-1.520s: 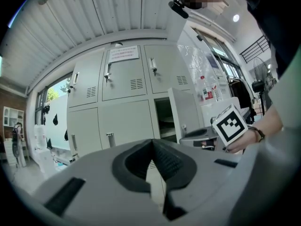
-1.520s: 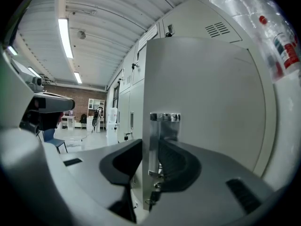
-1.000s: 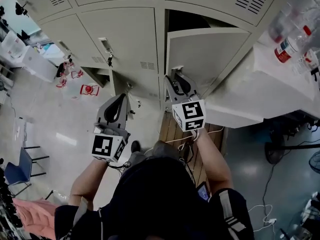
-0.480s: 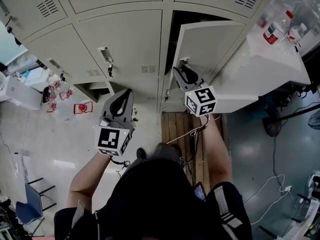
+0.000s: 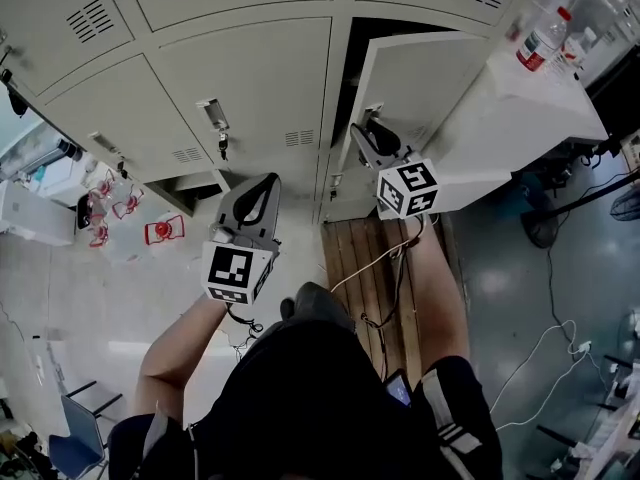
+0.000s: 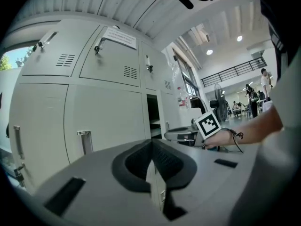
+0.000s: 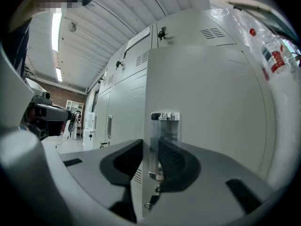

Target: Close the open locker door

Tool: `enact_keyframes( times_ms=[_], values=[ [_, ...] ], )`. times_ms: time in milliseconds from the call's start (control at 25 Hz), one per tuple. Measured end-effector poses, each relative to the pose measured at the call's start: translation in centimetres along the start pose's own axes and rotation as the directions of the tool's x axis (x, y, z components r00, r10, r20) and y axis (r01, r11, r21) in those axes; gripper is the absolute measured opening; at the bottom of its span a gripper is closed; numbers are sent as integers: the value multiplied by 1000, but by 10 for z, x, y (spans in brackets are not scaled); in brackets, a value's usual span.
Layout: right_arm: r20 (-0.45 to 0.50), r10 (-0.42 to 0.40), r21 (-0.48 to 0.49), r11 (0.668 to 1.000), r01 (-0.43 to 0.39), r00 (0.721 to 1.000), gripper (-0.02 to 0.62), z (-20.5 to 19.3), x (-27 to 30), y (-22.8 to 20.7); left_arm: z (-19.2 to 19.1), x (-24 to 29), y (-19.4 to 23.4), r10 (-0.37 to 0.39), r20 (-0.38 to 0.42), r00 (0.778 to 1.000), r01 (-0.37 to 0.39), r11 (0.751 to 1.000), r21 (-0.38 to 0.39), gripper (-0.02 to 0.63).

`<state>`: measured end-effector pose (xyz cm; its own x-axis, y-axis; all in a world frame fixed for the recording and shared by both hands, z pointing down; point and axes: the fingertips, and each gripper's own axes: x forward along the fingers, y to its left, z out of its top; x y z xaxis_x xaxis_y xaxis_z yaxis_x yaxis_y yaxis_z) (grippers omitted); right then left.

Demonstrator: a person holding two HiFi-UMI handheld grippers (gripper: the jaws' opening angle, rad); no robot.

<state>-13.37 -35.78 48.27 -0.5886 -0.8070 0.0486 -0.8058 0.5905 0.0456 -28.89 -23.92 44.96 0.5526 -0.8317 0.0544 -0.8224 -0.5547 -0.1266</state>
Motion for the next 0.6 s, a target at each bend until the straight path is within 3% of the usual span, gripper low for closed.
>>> enact_keyframes(
  times_ms=[400,600],
  values=[
    [13,65,-17,998,-64,998,103,0,1,1,-1,31,-14,-44,-22,999,43,999,-27,5],
    [20,101,-20,995,-100,995,95,2,9,-2,5,49,-16,-15,-19,1000,14,1000,-12,5]
  ],
)
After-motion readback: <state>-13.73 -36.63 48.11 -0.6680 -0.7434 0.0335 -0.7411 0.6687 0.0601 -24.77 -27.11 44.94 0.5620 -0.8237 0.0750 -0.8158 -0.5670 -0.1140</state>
